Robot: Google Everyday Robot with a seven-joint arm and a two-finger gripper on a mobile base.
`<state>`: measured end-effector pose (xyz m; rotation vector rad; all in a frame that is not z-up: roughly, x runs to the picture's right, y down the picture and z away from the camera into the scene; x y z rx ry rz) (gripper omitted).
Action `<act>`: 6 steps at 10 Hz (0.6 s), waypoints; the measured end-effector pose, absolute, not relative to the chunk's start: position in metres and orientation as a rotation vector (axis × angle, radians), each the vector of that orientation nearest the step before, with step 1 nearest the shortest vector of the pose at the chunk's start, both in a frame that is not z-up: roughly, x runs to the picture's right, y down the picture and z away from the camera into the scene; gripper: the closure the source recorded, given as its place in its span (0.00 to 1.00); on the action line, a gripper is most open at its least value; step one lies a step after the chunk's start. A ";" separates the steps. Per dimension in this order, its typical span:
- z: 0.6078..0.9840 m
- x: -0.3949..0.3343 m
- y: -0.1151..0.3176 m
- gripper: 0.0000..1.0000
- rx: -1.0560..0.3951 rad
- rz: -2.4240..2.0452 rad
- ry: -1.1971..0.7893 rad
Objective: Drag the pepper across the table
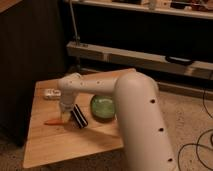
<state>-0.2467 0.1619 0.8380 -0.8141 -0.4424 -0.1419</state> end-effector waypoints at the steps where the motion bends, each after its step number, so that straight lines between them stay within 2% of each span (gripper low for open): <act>1: 0.831 -0.247 0.170 0.89 -0.821 -0.144 -0.441; 6: 0.798 -0.249 0.208 0.89 -0.850 -0.162 -0.430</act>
